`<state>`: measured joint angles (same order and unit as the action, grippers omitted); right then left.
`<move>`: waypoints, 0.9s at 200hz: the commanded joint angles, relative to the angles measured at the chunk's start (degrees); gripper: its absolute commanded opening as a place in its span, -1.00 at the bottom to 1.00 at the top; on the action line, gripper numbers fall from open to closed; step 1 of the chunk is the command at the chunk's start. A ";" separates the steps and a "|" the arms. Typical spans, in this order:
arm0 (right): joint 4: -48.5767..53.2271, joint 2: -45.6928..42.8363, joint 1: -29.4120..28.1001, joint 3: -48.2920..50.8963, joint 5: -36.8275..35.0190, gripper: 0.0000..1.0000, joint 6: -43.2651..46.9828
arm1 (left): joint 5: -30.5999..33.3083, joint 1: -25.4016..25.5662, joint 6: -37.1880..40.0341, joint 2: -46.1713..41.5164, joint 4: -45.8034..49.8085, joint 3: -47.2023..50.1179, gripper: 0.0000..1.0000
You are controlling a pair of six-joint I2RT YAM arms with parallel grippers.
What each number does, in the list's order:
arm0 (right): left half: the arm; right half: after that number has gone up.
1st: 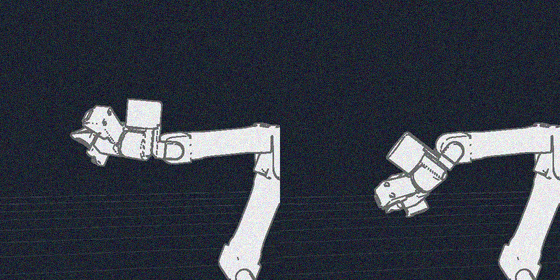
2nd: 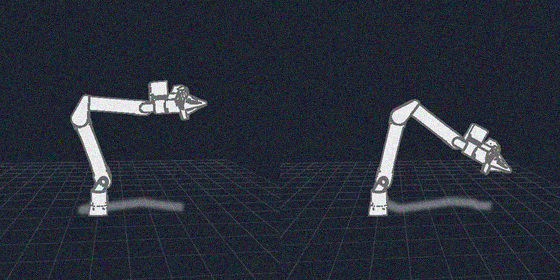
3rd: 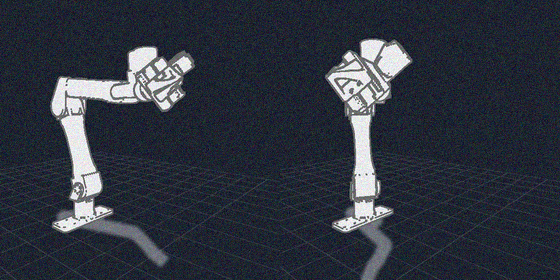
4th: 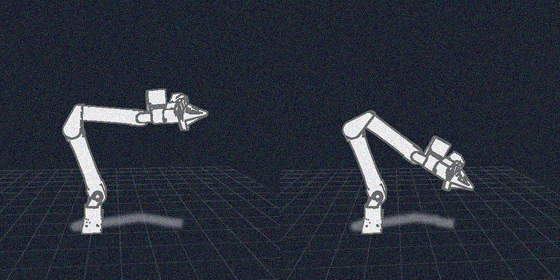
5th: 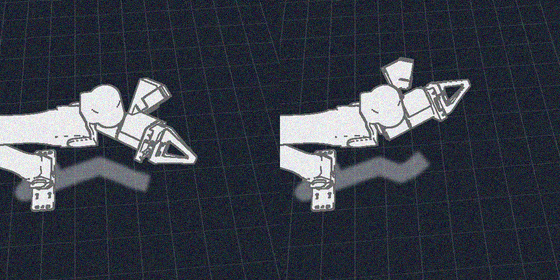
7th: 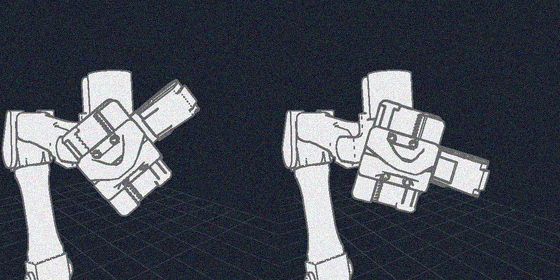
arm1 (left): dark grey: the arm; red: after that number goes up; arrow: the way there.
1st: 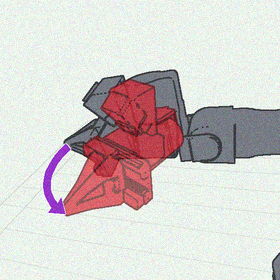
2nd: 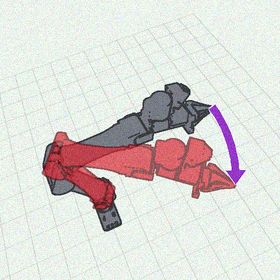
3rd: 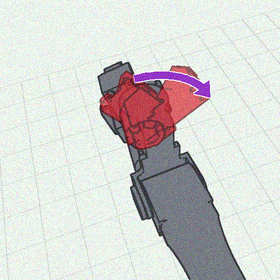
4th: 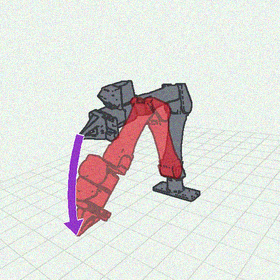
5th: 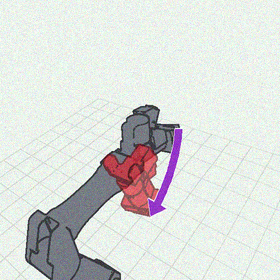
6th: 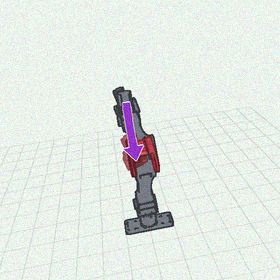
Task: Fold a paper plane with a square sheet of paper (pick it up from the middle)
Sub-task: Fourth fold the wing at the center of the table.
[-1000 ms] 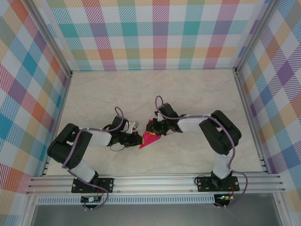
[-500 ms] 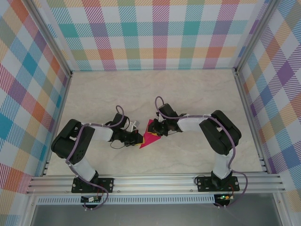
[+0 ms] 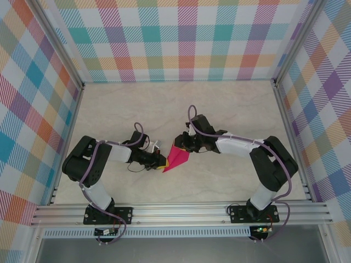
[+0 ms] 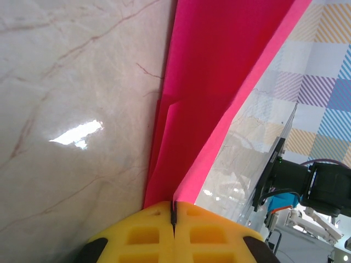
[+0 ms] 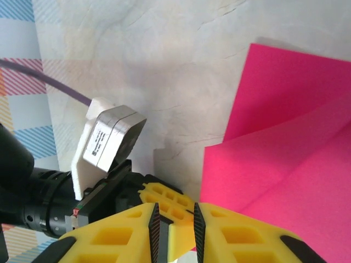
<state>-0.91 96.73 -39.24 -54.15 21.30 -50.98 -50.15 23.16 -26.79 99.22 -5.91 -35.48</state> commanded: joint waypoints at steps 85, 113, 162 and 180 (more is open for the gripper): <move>-4.88 11.74 -1.80 -3.94 4.67 -0.56 -1.90 | 6.56 -0.18 1.73 3.93 3.89 0.59 -1.00; -1.76 13.47 -1.72 -4.32 2.57 -0.56 -0.64 | 6.65 -0.15 1.91 4.23 4.19 0.30 -1.00; 0.73 15.84 -1.71 -3.64 0.41 -0.59 0.36 | 6.05 -0.13 1.87 2.65 4.10 0.48 -0.96; 0.36 16.37 -1.71 -3.49 1.06 -0.59 0.44 | 5.54 -0.13 1.39 1.37 4.63 0.42 -0.85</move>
<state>-3.42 110.65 -40.88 -57.67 23.66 -52.01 -50.50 23.05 -25.80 99.33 -4.99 -35.86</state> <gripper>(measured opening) 0.203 0.058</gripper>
